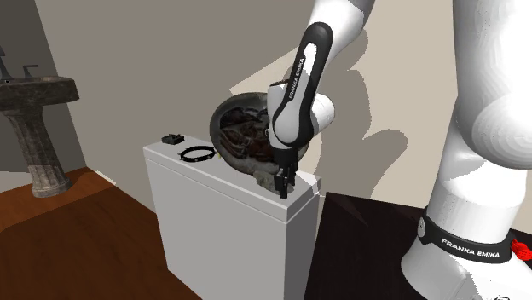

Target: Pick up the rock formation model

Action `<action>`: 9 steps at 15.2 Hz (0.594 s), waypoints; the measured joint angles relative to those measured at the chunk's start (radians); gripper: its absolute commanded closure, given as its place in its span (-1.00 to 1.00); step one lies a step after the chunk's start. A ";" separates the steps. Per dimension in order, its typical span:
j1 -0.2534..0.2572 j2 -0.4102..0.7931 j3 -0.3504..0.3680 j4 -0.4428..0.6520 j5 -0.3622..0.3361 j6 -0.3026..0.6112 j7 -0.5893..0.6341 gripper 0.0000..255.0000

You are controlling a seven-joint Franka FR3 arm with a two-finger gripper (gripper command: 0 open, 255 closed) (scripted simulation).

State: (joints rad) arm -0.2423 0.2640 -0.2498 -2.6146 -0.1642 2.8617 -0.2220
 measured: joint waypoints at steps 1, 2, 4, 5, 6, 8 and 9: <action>0.001 -0.001 0.000 -0.001 -0.001 0.000 0.001 1.00; 0.001 -0.010 -0.002 -0.002 -0.002 -0.008 0.000 1.00; 0.005 -0.041 -0.009 -0.011 -0.011 -0.030 0.002 1.00; 0.007 -0.055 -0.011 -0.012 -0.014 -0.044 0.004 1.00; 0.011 -0.073 -0.013 -0.015 -0.019 -0.060 0.008 1.00; 0.013 -0.101 -0.017 -0.017 -0.025 -0.086 0.007 1.00; 0.013 -0.115 -0.019 -0.018 -0.027 -0.100 0.007 1.00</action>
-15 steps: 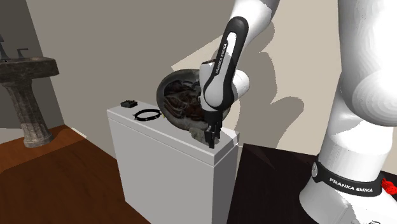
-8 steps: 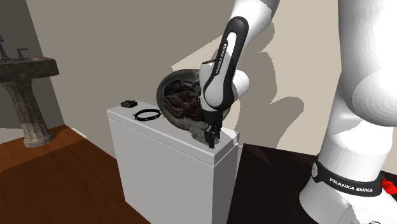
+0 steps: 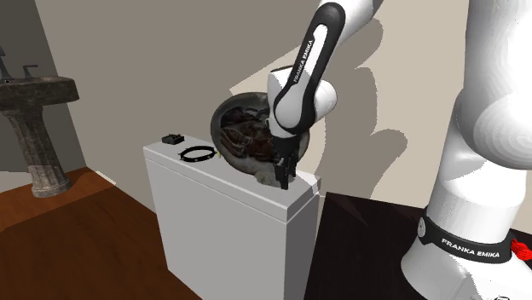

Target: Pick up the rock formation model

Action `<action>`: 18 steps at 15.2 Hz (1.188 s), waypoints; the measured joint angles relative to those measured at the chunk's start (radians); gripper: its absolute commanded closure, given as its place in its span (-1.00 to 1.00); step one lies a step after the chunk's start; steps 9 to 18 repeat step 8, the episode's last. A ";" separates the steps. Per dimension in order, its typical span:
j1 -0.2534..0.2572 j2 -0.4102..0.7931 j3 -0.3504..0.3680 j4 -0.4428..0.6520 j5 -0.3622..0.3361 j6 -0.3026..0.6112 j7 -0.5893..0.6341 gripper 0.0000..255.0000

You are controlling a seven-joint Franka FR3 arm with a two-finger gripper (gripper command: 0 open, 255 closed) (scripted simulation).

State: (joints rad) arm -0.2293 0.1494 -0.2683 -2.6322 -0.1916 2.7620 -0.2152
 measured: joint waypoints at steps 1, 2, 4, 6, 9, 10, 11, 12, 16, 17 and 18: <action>0.002 -0.016 -0.001 -0.001 -0.004 -0.015 0.002 1.00; 0.003 -0.036 -0.003 -0.002 -0.008 -0.034 0.004 1.00; 0.006 -0.075 -0.006 -0.005 -0.017 -0.068 0.009 1.00; 0.006 -0.098 -0.006 -0.001 -0.020 -0.094 0.009 1.00; 0.006 -0.130 -0.008 -0.001 -0.026 -0.123 0.011 1.00; 0.006 -0.130 -0.008 -0.001 -0.026 -0.123 0.011 1.00; 0.006 -0.130 -0.008 -0.001 -0.026 -0.123 0.011 1.00; 0.006 -0.130 -0.008 -0.001 -0.026 -0.123 0.011 1.00; 0.006 -0.130 -0.008 -0.001 -0.026 -0.123 0.011 1.00; 0.006 -0.130 -0.008 -0.001 -0.026 -0.123 0.011 1.00; 0.006 -0.130 -0.008 -0.001 -0.026 -0.123 0.011 1.00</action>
